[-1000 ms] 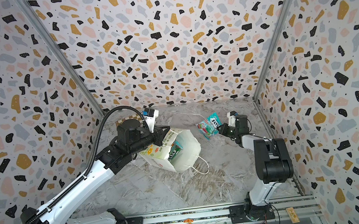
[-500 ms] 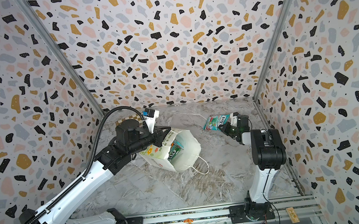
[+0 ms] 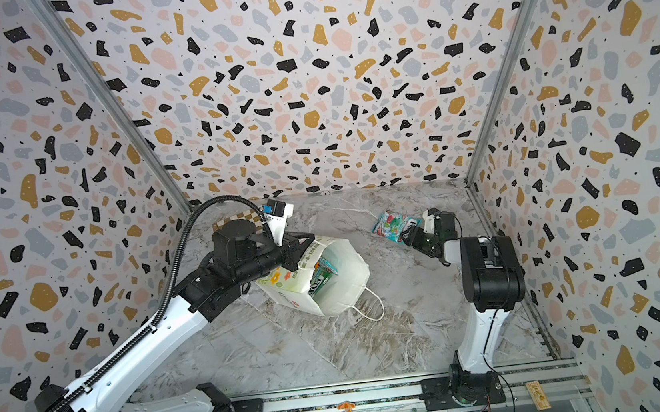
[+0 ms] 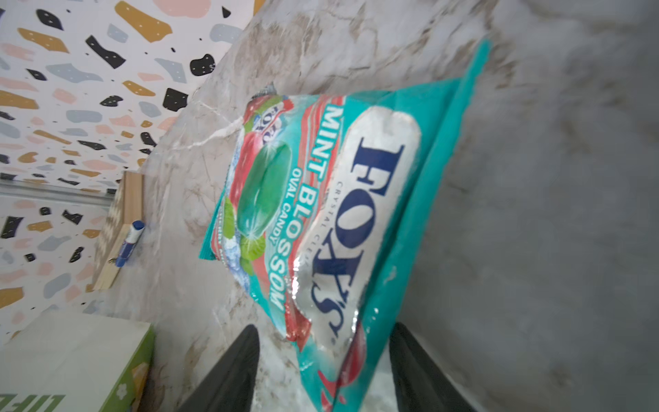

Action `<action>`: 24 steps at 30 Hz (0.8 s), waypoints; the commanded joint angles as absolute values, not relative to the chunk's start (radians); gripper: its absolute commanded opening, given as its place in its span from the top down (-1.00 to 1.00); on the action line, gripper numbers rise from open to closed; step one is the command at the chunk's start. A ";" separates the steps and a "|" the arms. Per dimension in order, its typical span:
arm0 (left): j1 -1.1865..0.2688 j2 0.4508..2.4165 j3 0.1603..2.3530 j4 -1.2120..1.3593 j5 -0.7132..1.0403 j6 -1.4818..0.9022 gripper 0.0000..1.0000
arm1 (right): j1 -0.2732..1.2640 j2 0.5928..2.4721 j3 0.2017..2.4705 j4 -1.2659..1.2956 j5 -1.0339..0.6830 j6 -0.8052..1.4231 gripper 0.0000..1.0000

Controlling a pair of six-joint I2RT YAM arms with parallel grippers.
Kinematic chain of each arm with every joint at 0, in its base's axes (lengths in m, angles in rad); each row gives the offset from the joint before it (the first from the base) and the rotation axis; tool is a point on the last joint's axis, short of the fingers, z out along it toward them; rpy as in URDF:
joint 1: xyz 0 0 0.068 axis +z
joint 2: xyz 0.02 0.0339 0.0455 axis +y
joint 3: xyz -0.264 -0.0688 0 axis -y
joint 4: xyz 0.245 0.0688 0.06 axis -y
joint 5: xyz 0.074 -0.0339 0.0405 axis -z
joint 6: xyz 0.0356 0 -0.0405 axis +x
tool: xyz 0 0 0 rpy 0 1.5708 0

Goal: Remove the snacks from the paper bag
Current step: 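Lower the teal packet onto the table beyond the bag and open the right gripper, then move the right gripper back into the bag opening toward the remaining packets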

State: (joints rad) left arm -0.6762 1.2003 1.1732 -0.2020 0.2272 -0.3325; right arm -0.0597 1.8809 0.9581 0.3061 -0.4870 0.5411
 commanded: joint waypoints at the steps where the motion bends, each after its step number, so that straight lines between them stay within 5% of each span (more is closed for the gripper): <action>1: -0.681 1.172 1.169 -0.172 0.237 -0.318 1.00 | -0.062 1.756 0.934 0.231 -0.326 0.451 -0.34; 5: -0.681 1.170 1.167 -0.173 0.235 -0.313 1.00 | -0.060 1.642 0.843 0.261 -0.270 0.408 -0.37; 24: -0.681 1.155 1.158 -0.170 0.232 -0.308 1.00 | 0.217 1.070 0.611 0.390 -0.704 0.141 -0.36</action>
